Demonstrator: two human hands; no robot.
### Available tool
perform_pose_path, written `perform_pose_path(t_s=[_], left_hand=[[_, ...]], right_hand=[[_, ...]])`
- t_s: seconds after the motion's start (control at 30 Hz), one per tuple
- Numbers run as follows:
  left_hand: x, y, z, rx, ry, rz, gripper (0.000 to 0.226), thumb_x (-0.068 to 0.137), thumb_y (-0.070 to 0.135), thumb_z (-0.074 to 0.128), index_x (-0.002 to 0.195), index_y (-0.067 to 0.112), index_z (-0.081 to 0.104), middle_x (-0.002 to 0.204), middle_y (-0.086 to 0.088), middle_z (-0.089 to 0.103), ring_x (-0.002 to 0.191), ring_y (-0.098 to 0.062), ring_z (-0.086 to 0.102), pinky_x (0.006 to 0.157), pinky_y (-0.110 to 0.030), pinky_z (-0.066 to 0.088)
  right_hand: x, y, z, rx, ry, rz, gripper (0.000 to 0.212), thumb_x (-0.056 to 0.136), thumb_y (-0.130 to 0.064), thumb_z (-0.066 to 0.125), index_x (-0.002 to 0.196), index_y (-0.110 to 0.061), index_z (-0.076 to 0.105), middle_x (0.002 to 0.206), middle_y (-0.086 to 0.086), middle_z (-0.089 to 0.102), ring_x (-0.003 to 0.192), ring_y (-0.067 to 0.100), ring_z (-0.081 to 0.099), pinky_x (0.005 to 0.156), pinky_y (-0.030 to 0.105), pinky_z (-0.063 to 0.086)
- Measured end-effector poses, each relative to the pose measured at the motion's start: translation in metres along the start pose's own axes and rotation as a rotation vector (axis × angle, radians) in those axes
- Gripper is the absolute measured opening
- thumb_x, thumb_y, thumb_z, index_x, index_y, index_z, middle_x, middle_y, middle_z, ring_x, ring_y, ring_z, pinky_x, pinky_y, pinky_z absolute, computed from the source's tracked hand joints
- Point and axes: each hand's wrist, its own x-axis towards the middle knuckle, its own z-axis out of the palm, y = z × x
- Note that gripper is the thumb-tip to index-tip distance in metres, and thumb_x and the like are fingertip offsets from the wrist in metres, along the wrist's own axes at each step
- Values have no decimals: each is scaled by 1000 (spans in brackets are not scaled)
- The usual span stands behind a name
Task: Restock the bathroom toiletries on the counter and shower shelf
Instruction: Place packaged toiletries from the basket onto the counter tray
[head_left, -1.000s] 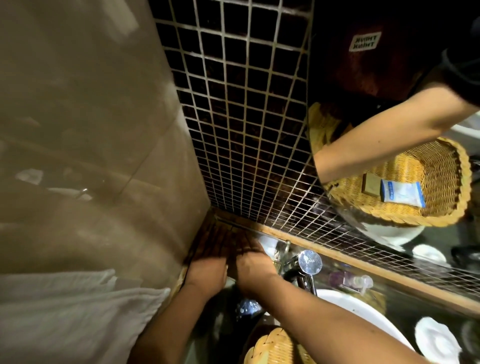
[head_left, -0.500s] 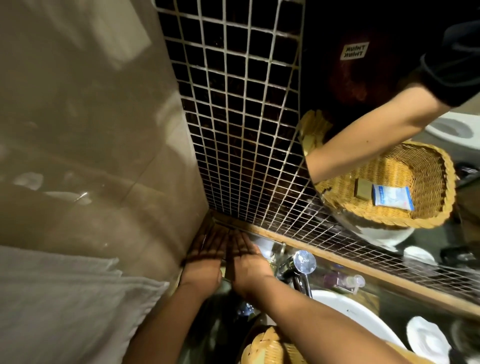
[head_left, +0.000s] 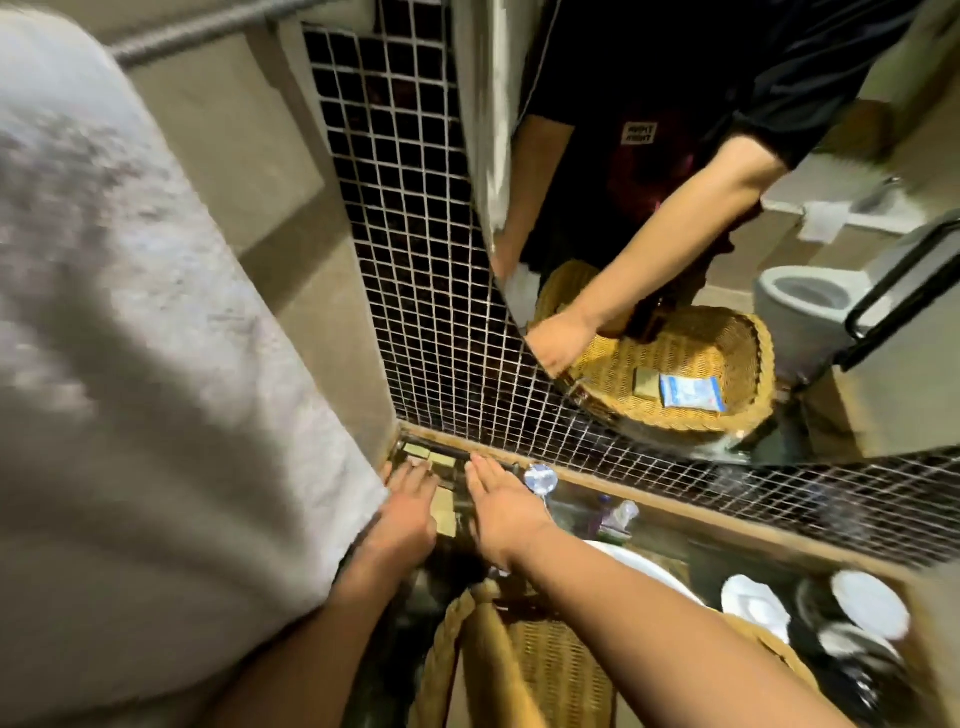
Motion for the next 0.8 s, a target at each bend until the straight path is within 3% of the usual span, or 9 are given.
perform_pose_path(t_s=[0.17, 0.3, 0.43, 0.7, 0.8], left_hand=[[-29, 30, -23, 22, 156, 17, 53, 90, 34, 51, 142, 21, 52, 147, -3, 49, 137, -22, 40, 120, -41, 19], [-56, 64, -32, 28, 189, 96, 52, 90, 36, 50, 140, 24, 54, 143, 0, 53, 134, -21, 44, 118, -41, 23], [-78, 99, -32, -7, 211, 250, 46, 91, 37, 49, 135, 26, 56, 139, 3, 56, 131, -18, 46, 116, -40, 29], [-93, 173, -14, 161, 21, 569, 46, 93, 47, 41, 134, 27, 52, 129, 1, 58, 118, -22, 53, 98, -40, 44], [-90, 199, 0, 212, -85, 670, 46, 96, 48, 41, 135, 26, 51, 132, -3, 57, 118, -25, 54, 99, -41, 44]], right_hand=[[-53, 6, -9, -94, 94, 5, 71, 103, -33, 31, 156, 0, -2, 165, 16, -8, 153, 27, -6, 124, 39, 1], [-99, 15, -1, -129, 107, 41, 69, 104, -38, 25, 157, -1, 0, 165, 16, -6, 153, 28, -4, 124, 40, 2], [-138, 32, 16, -14, 141, 93, 68, 104, -36, 30, 158, -3, 3, 166, 14, -2, 153, 28, -1, 124, 40, 5], [-217, 64, 89, 135, 74, 306, 69, 103, -31, 35, 158, -4, 2, 166, 14, 0, 153, 29, 3, 123, 37, 7], [-235, 74, 118, 130, 37, 317, 73, 101, -26, 39, 158, -5, -2, 166, 12, -6, 153, 27, -2, 124, 35, 6]])
